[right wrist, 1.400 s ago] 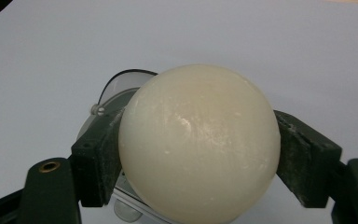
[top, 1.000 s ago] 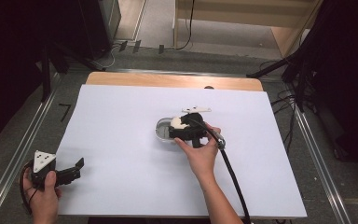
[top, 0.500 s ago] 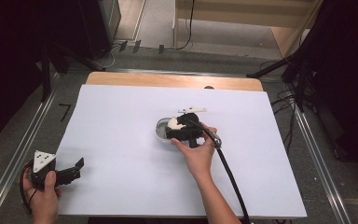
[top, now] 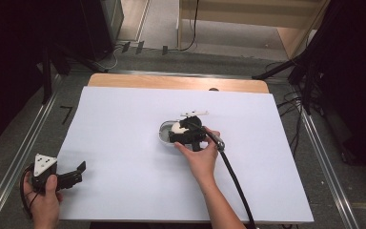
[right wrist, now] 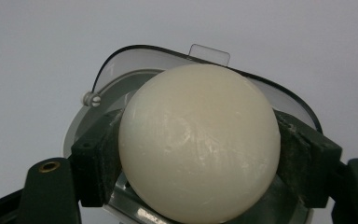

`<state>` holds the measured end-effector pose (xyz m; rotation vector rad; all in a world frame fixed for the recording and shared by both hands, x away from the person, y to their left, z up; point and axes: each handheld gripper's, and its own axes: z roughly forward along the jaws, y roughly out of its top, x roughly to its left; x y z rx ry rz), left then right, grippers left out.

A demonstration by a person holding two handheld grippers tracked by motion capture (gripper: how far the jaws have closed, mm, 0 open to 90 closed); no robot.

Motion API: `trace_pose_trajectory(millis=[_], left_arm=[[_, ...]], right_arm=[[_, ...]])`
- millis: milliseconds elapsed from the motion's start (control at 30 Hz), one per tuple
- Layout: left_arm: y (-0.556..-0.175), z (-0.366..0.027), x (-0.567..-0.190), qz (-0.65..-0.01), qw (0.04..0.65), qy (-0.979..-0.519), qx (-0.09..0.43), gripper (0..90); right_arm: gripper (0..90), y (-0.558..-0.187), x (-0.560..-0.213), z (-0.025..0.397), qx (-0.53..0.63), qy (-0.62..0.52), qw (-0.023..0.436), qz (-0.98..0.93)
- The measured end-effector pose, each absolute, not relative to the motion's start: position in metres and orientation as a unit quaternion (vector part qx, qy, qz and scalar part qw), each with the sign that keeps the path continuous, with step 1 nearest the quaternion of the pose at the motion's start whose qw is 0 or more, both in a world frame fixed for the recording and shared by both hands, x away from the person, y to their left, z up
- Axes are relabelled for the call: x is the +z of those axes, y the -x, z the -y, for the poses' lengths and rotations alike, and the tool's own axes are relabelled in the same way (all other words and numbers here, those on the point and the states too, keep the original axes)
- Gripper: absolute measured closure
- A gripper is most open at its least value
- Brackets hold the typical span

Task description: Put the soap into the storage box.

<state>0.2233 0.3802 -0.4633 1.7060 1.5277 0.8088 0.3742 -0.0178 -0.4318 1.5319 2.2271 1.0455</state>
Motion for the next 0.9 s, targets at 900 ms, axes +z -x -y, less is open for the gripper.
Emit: trace_pose_trajectory(millis=[900], left_arm=[[-0.2232, -0.3804, -0.4633, -0.59, 0.35, -0.658, 0.312, 0.3]], right_arm=[[24.1, -0.3768, -0.4355, 0.0191, 0.358, -0.533, 0.11, -0.759]])
